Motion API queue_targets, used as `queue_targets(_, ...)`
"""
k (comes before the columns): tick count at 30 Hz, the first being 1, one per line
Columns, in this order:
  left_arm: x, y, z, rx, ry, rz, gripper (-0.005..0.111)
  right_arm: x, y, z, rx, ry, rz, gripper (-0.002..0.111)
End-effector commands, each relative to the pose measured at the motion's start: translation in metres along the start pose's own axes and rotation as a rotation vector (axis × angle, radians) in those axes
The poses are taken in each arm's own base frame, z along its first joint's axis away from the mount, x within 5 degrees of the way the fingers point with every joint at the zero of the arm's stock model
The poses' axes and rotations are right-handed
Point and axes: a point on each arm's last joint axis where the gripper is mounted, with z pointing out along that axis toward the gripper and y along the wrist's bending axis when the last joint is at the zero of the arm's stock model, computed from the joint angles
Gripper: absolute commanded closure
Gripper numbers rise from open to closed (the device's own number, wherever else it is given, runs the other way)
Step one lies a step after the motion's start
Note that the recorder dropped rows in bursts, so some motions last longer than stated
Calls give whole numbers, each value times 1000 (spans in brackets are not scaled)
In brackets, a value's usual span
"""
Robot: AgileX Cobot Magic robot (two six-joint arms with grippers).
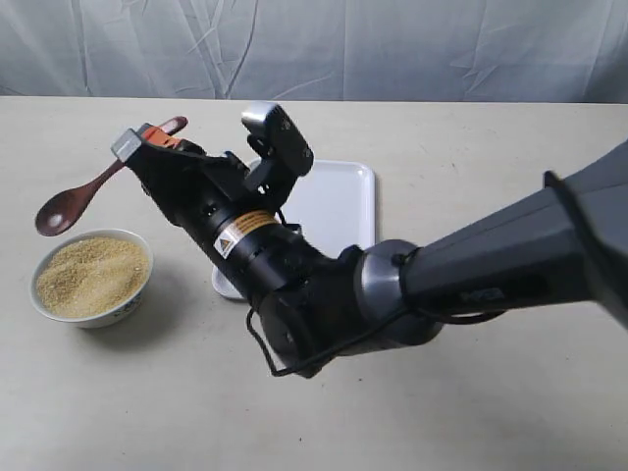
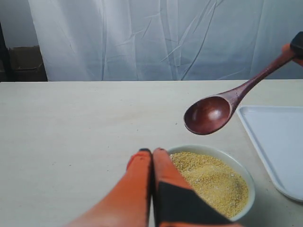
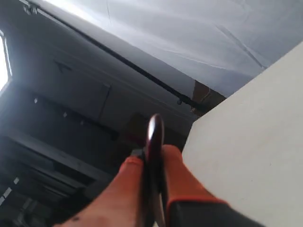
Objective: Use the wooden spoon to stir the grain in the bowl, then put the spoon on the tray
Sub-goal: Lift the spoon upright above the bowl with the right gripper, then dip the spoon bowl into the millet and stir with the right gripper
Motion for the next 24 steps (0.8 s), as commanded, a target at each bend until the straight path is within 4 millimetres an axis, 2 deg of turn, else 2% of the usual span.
queue_targets(1, 1, 0, 0, -2, -2, 2, 106, -20, 16, 0, 20, 126, -273, 109)
queue_targets(5, 1, 0, 0, -2, -2, 2, 106, -17, 22, 10, -3, 210, -355, 109)
queue_targets(8, 1, 0, 0, -2, -2, 2, 106, -10, 14, 16, 10, 210, -346, 109)
queue_targets(16, 1, 0, 0, -2, -2, 2, 106, -1, 0, 18, 21, 196, -368, 109)
queue_targets(20, 1, 0, 0, -2, -2, 2, 106, -2, -5, 19, 33, 173, -377, 109)
queue_targets(24, 1, 0, 0, -2, -2, 2, 106, -9, 0, 20, 0, 137, -386, 109)
